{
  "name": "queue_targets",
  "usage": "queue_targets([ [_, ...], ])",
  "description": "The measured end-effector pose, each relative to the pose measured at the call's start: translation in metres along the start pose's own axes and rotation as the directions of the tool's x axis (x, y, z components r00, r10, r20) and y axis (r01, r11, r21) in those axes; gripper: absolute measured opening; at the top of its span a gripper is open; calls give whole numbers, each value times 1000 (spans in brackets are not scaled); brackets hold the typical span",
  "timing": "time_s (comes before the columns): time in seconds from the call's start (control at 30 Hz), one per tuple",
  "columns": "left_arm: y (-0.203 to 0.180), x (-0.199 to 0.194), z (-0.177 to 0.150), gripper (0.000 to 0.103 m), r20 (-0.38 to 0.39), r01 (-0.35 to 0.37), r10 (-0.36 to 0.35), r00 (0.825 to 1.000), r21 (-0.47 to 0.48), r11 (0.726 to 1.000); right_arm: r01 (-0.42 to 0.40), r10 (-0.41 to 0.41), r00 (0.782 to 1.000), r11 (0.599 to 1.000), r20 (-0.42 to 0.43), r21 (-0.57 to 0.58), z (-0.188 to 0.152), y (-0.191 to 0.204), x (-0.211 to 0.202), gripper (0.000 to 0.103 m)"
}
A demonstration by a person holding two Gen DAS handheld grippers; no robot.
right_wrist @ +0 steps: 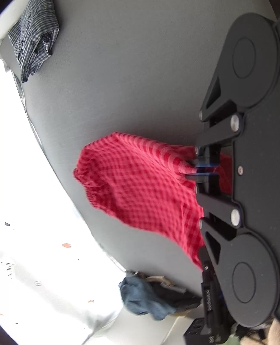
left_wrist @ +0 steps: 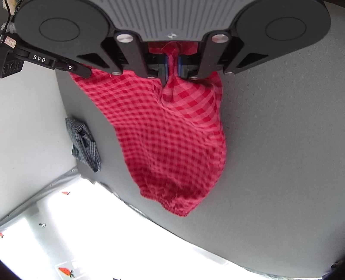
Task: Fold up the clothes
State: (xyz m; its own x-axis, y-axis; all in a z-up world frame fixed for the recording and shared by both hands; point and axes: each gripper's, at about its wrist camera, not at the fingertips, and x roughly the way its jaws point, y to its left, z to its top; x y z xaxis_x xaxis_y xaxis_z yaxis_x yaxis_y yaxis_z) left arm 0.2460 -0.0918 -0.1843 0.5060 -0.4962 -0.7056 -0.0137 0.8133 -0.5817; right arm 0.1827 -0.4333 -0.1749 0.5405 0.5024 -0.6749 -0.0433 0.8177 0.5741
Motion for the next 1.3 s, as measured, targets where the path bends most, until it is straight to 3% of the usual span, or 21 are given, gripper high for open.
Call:
queue_targets([
  [0.07, -1, 1, 7, 9, -10, -6, 6, 1000, -1, 1000, -13, 13, 1000, 1000, 3, 21, 6, 0, 0, 5],
  [0.17, 1, 10, 14, 8, -51, -35, 34, 998, -33, 999, 34, -33, 998, 999, -45, 39, 10, 0, 11, 5],
  [0.33, -9, 6, 43, 8, -5, -47, 47, 999, -28, 999, 14, -14, 1000, 998, -4, 59, 31, 12, 11, 5],
  [0.5, -7, 14, 101, 8, 79, 35, -25, 997, -133, 990, -17, 14, 998, 999, 63, 52, 88, 19, 33, 5],
  [0.67, -4, 52, 170, 11, 136, 17, 3, 991, -146, 989, -20, 17, 995, 999, 98, 37, 163, 21, 81, 5],
  [0.73, 4, 78, 200, 18, 121, -35, 56, 991, -166, 985, -4, 0, 996, 999, 89, 43, 192, 17, 106, 7],
  [0.8, 15, 98, 225, 47, 98, -62, 81, 992, -184, 981, 47, -53, 995, 996, 80, 70, 220, 12, 133, 17],
  [0.9, 26, 103, 250, 72, 109, -85, 107, 988, -189, 978, 122, -127, 986, 991, 110, 50, 251, 14, 153, 40],
  [0.93, 28, 100, 253, 77, 135, -90, 114, 984, -171, 981, 152, -151, 978, 988, 146, 9, 256, 19, 151, 51],
  [0.97, 29, 95, 253, 83, 161, -103, 127, 979, -146, 984, 185, -177, 969, 982, 170, -35, 255, 22, 149, 55],
  [1.07, 27, 87, 241, 84, 178, -165, 171, 969, -50, 985, 289, -258, 948, 943, 186, -164, 245, 27, 150, 62],
  [1.13, 23, 89, 227, 84, 152, -187, 183, 971, 14, 982, 330, -299, 941, 913, 157, -241, 229, 28, 155, 61],
  [1.3, 11, 94, 191, 83, 91, -167, 159, 983, 96, 981, 283, -268, 959, 870, 94, -403, 195, 34, 173, 40],
])
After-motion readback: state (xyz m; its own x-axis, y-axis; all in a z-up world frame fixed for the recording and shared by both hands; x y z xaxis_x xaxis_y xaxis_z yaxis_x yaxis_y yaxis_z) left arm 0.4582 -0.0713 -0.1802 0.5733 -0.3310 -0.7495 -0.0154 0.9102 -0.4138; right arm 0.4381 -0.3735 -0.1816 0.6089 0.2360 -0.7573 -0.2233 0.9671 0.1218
